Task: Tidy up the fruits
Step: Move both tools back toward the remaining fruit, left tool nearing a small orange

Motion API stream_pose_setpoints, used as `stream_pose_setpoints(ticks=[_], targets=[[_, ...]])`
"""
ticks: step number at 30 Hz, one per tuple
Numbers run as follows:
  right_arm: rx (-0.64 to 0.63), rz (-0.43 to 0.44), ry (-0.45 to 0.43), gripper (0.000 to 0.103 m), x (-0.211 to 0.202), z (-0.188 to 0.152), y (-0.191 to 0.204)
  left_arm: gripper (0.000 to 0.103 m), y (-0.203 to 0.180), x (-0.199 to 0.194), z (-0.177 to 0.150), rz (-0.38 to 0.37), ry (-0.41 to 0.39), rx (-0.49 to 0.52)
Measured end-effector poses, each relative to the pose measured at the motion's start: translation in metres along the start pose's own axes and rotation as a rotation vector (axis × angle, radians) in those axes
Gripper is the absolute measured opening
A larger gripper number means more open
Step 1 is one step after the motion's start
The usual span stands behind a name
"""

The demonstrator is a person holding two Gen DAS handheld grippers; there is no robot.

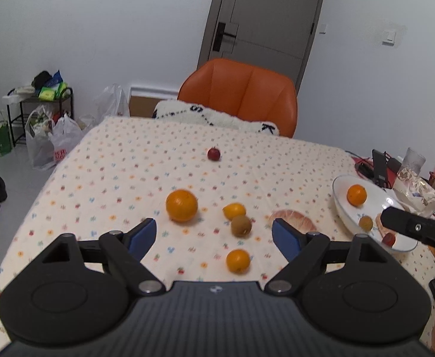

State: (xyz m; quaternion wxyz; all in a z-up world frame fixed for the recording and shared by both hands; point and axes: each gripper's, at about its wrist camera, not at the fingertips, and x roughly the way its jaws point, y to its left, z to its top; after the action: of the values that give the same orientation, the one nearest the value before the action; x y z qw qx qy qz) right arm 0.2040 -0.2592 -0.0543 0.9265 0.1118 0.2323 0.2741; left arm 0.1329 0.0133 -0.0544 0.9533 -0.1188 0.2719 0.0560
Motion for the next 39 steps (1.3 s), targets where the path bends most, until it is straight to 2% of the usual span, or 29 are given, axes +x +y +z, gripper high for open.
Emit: stream_pose_setpoints(ticks=[4,7,12,22,25,28,33,37,39], targets=[[-0.019,0.002,0.020,0.095,0.005,-0.004,0.007,0.081,0.003,0.006,-0.007,-0.011,0.016,0.004],[-0.044,0.003,0.047,0.087,0.011,-0.006,0.012,0.078,0.003,0.012,-0.013,-0.028,0.031,-0.006],[-0.064,-0.015,0.081,0.080,0.022,-0.010,0.016,0.067,-0.001,0.025,-0.019,-0.047,0.057,-0.010],[-0.077,-0.065,0.130,0.072,0.045,-0.015,0.016,0.053,-0.004,0.043,-0.024,-0.072,0.078,-0.020],[-0.082,-0.079,0.149,0.063,0.053,-0.018,0.015,0.049,-0.007,0.049,-0.025,-0.078,0.084,-0.004],[-0.084,-0.086,0.176,0.054,0.061,-0.020,0.012,0.042,-0.009,0.054,-0.027,-0.074,0.094,0.008],[-0.094,-0.115,0.188,0.053,0.068,-0.022,0.011,0.023,-0.008,0.058,-0.027,-0.077,0.092,0.014],[-0.102,-0.126,0.197,0.053,0.074,-0.023,0.009,0.023,-0.006,0.058,-0.027,-0.084,0.094,0.006],[-0.105,-0.129,0.203,0.044,0.078,-0.025,0.008,0.023,-0.003,0.056,-0.027,-0.085,0.093,0.000]])
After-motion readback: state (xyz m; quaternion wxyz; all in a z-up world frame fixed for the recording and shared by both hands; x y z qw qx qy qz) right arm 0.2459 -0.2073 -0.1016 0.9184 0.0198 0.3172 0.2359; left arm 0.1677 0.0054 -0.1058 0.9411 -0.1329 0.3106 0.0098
